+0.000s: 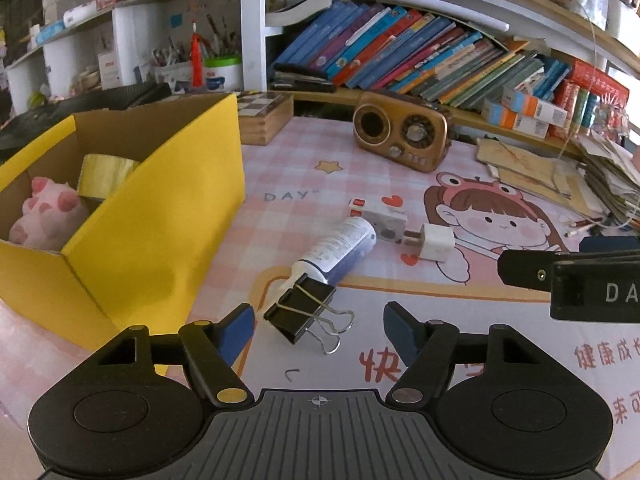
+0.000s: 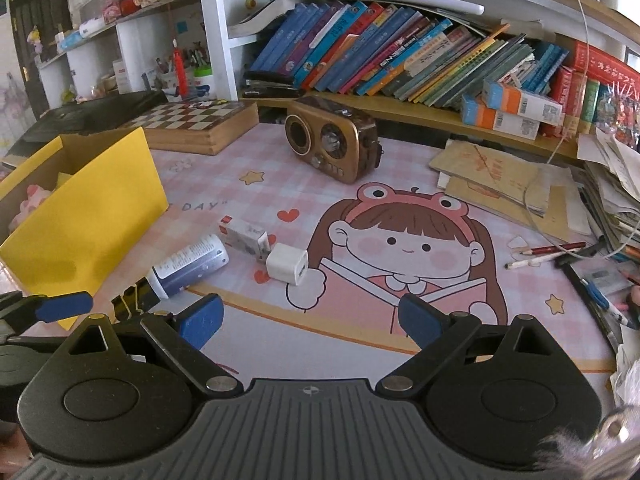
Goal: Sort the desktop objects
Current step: 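Move the left gripper to the black binder clip while the right approaches the white plug, then close the left gripper on the black binder clip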
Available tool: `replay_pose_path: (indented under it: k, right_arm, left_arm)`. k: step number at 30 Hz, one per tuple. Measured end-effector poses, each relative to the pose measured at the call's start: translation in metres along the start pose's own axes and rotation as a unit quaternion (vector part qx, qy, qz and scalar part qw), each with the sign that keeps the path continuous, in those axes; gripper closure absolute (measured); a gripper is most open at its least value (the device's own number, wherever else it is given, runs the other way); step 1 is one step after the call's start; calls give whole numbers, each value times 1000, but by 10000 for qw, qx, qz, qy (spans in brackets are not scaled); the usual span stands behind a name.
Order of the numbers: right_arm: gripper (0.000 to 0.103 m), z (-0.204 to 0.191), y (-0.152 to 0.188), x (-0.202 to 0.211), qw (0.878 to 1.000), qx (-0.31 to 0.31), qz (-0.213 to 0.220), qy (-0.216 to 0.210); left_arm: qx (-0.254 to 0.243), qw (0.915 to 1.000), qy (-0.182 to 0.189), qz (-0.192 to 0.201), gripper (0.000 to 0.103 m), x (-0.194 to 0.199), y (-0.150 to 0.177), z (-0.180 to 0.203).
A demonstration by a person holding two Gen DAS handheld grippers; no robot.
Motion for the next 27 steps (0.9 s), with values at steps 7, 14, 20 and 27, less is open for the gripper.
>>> replay_pose_path:
  k: [7,14,20,27]
  right_arm:
    - [7,0,-6,-10,9999,138,24,-72]
    - [7,1,-16,-23,9995,287,61,-120]
    - [7,3,-19,-32,9994,310,10,-139]
    - [7,3,-20,-43,9992,343,-91,-200]
  left_arm:
    - [38,9999,-109,23,35,-4,-5,1]
    - [132,9996,-225,-54,38,-11,-5,-1]
    - [193,9993,-300,-99,39,-20,-9,-1]
    - [-78,9989,-458,-89,71,-26,-13,-1]
Point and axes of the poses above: each gripper's, at about its wrist camera, not at the fingertips, and x roughly against the way its jaws point, z to its right, y to its underside, the point moved 5 cm from there along -x, roughly the way its jaws point, and after that the axes turned 9 degrees about -z, right-handed, at the moved point
